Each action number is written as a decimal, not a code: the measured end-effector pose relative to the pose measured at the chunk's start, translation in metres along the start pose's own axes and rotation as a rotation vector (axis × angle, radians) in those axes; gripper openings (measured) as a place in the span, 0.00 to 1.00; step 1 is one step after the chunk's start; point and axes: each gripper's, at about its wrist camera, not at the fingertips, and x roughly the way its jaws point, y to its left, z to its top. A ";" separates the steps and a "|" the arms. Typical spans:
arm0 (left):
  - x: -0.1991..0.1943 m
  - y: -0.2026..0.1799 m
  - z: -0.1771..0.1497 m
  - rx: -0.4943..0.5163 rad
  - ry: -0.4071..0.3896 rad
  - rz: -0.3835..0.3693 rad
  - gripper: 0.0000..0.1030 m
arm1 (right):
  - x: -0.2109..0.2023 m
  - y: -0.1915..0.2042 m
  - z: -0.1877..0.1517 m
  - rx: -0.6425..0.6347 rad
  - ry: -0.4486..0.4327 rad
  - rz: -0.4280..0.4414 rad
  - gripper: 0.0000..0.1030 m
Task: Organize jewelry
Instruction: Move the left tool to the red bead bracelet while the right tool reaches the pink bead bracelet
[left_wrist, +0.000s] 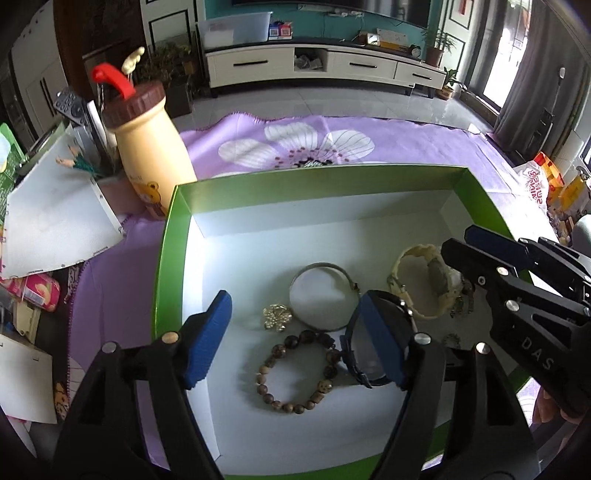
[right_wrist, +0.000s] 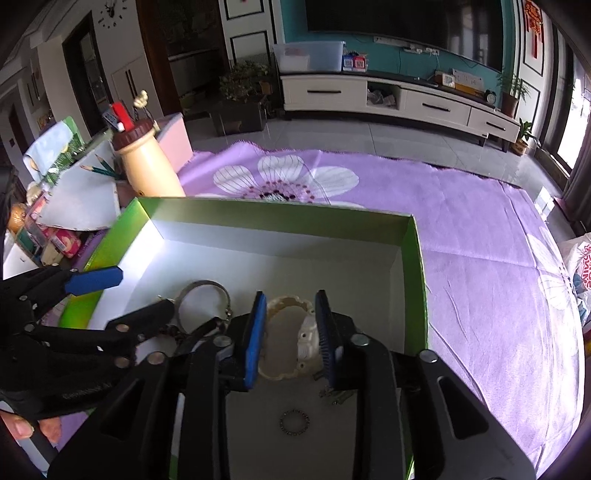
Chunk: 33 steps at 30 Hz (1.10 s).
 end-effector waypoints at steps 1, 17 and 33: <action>-0.003 -0.002 -0.001 0.002 -0.005 -0.003 0.72 | -0.006 0.002 -0.001 0.002 -0.015 0.006 0.29; -0.083 0.017 -0.063 -0.098 -0.067 -0.047 0.98 | -0.103 -0.020 -0.085 0.122 -0.120 0.106 0.61; -0.098 0.041 -0.181 -0.152 0.051 0.061 0.98 | -0.133 -0.020 -0.181 0.141 0.027 0.041 0.61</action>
